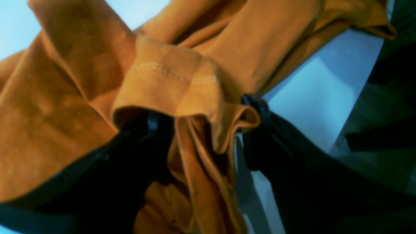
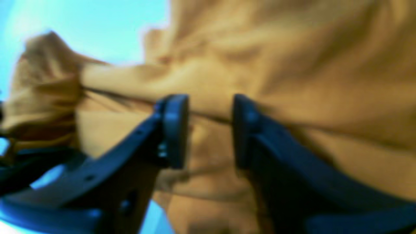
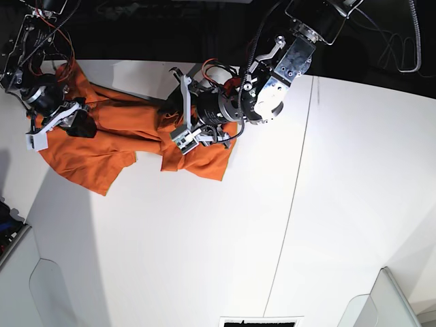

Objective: Layout the t-shirt on the table in an organized manner, then fold the t-shirt properly

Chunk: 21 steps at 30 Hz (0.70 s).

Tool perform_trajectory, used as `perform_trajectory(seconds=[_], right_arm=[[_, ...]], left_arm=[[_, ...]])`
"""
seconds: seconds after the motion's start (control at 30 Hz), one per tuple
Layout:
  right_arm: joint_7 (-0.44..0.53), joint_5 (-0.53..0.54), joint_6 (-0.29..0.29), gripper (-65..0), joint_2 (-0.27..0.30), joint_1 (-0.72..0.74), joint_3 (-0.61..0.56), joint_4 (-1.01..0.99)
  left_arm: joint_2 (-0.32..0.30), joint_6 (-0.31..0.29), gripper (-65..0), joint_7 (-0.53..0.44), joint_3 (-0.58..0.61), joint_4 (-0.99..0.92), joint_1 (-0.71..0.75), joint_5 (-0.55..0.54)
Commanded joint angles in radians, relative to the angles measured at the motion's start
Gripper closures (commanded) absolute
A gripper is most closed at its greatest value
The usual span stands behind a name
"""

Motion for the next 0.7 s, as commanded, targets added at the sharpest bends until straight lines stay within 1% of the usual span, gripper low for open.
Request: perform_trajectory(seconds=[0.0, 0.07, 0.13, 0.23, 0.3, 0.4, 0.47, 0.53, 0.6, 0.67], right_arm=[[0.028, 0.024, 0.008, -28.0, 0.019, 0.018, 0.018, 0.057], [0.027, 0.0, 0.006, -30.2, 0.02, 0.033, 0.032, 0.108], [0.041, -0.061, 0.002, -30.6, 0.02, 0.069, 0.039, 0.109], [0.101, -0.148, -0.027, -30.6, 0.02, 0.134, 0.039, 0.06], [0.116, -0.186, -0.027, -30.6, 0.026, 0.191, 0.039, 0.0], [0.134, -0.222, -0.033, -30.6, 0.059, 0.286, 0.039, -0.139], [0.143, -0.248, -0.053, -30.6, 0.092, 0.346, 0.039, -0.233], [0.143, -0.262, -0.053, -30.6, 0.126, 0.394, 0.039, -0.319], [0.132, -0.262, -0.052, -30.6, 0.151, 0.421, 0.034, -0.388], [0.103, -0.26, -0.048, -30.6, 0.165, 0.425, 0.011, -0.433]], left_arm=[[0.006, -0.003, -32.5, 0.003, -0.013, 0.013, -0.012, -0.005], [0.006, -0.003, -32.5, 0.024, -0.031, 0.013, -0.013, -0.005], [0.006, -0.003, -32.5, 0.039, -0.044, 0.013, -0.012, -0.005], [-0.002, -0.003, -32.5, 0.047, -0.047, 0.013, -0.012, -0.009], [-0.008, -0.003, -32.5, 0.048, -0.048, 0.013, -0.01, -0.009], [-0.007, -0.003, -32.5, 0.058, -0.048, 0.013, -0.01, -0.008], [-0.008, -0.003, -32.5, 0.058, -0.048, 0.013, -0.01, -0.008], [-0.008, -0.003, -32.5, 0.058, -0.048, 0.013, -0.01, -0.008], [-0.007, -0.003, -32.5, 0.056, -0.048, 0.013, -0.01, -0.008], [-0.007, -0.003, -32.5, 0.047, -0.048, 0.013, -0.01, -0.008]])
